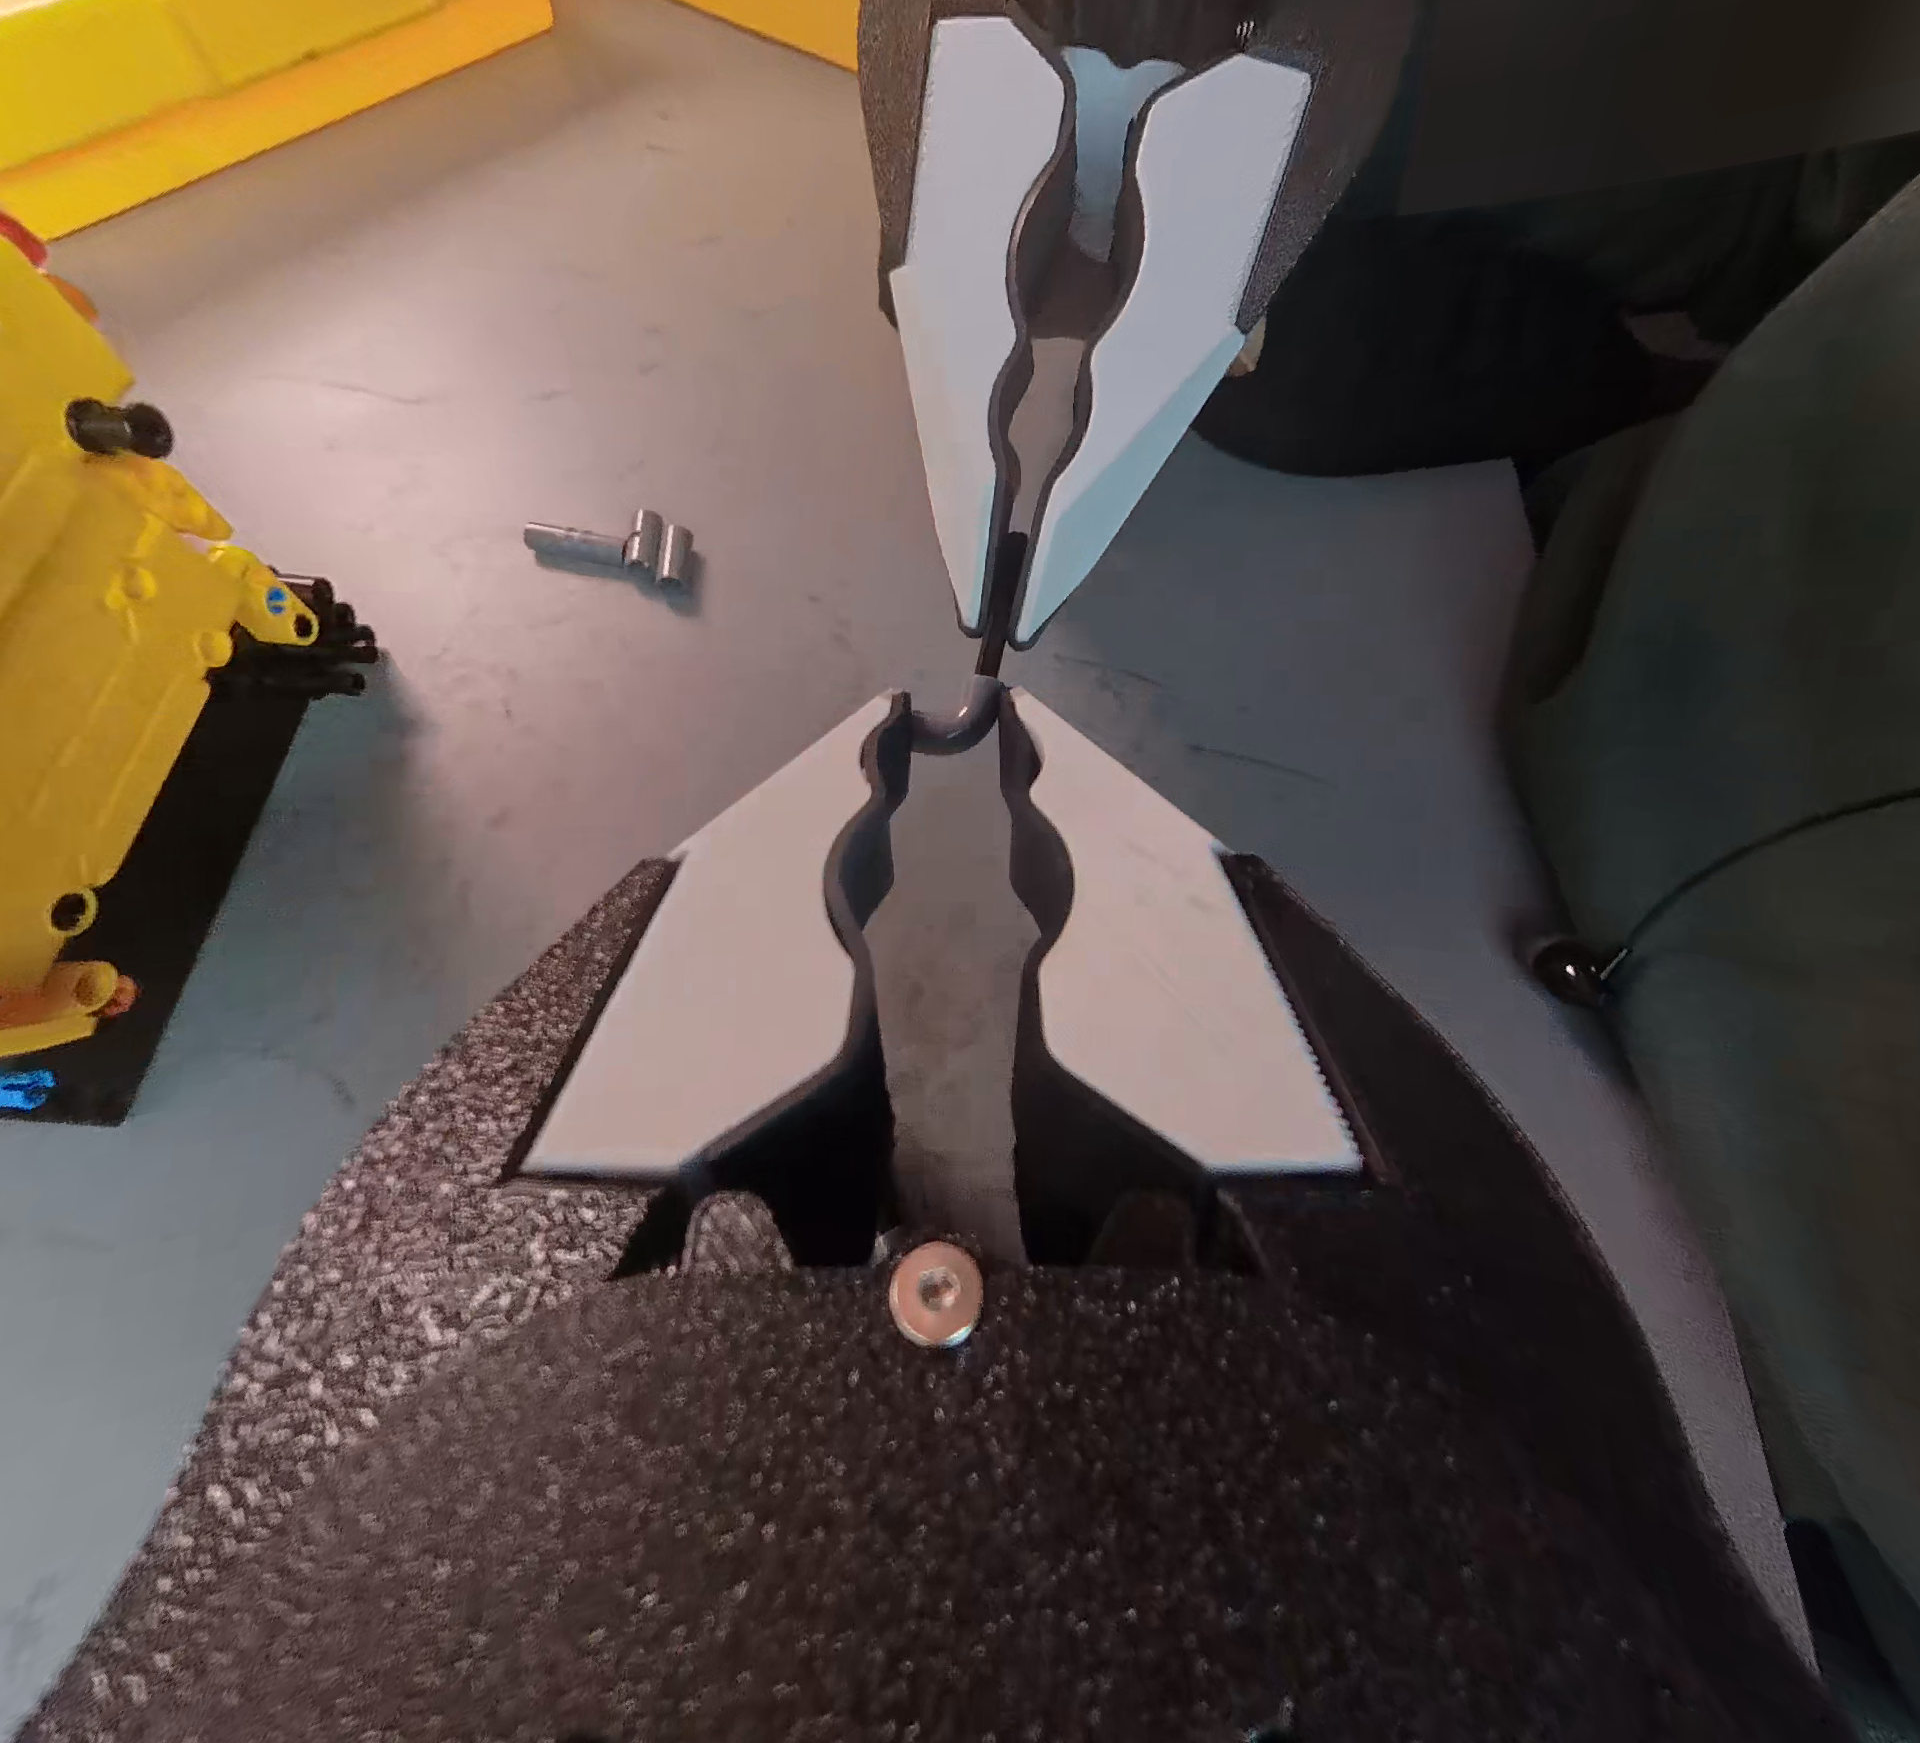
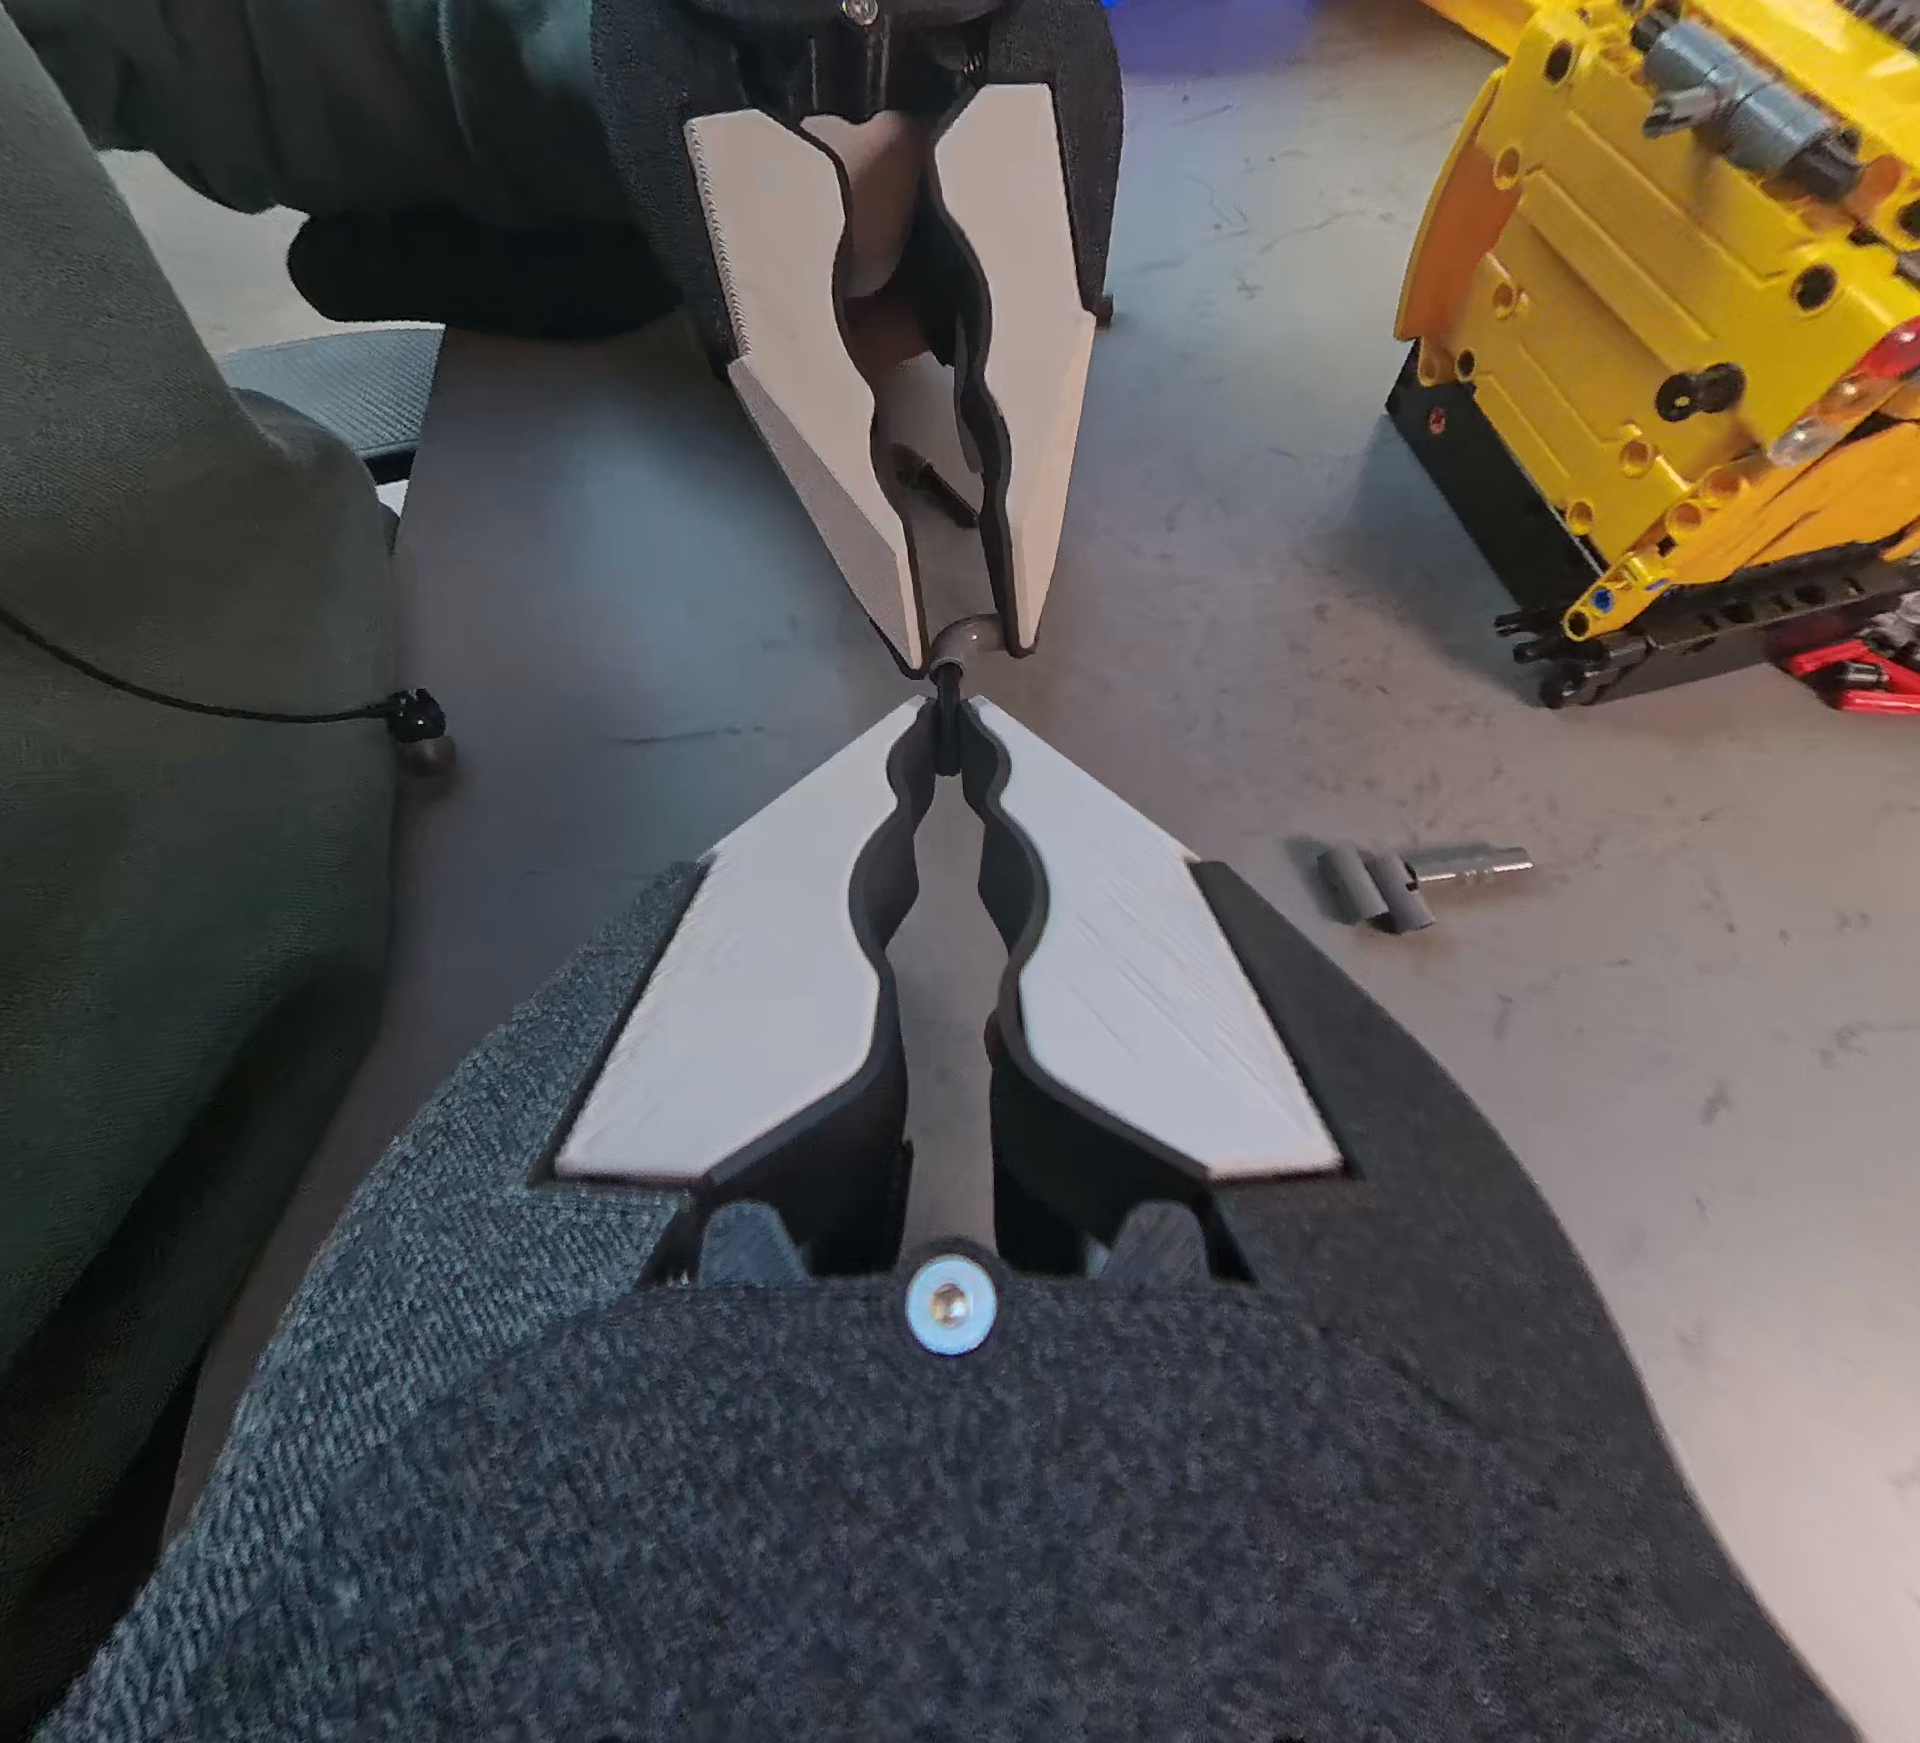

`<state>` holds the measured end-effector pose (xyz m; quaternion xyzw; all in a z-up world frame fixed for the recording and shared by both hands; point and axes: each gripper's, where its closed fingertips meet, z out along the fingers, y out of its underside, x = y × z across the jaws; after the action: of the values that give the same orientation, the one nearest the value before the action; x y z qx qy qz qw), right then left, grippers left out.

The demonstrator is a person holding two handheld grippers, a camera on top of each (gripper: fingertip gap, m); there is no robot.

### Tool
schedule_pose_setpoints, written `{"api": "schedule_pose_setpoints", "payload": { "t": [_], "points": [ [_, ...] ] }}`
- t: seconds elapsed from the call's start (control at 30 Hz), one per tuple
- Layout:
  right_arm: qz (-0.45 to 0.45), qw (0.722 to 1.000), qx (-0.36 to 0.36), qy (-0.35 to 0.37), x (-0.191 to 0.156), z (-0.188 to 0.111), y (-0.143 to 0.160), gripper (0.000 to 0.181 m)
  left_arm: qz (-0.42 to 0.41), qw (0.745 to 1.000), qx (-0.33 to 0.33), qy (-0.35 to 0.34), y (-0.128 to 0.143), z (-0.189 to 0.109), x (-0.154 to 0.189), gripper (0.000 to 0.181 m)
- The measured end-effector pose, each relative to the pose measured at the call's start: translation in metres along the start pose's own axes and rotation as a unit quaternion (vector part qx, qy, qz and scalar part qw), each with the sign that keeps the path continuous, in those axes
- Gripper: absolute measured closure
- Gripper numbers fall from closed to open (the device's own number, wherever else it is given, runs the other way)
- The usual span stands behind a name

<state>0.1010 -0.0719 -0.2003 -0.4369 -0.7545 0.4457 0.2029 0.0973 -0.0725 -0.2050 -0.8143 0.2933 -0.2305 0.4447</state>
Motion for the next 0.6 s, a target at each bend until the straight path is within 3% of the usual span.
{"api": "schedule_pose_setpoints", "payload": {
  "t": [0.3, 0.6],
  "points": [
    [-0.021, 0.997, -0.074, 0.008, -0.001, 0.020, 0.026, 0.179, 0.031, 0.994, -0.102, -0.019, 0.032, 0.012, -0.002, 0.167],
    [-0.073, 0.994, -0.085, 0.009, -0.003, 0.025, 0.031, 0.178, 0.051, 0.992, -0.115, 0.002, 0.038, 0.011, 0.000, 0.165]
  ]
}}
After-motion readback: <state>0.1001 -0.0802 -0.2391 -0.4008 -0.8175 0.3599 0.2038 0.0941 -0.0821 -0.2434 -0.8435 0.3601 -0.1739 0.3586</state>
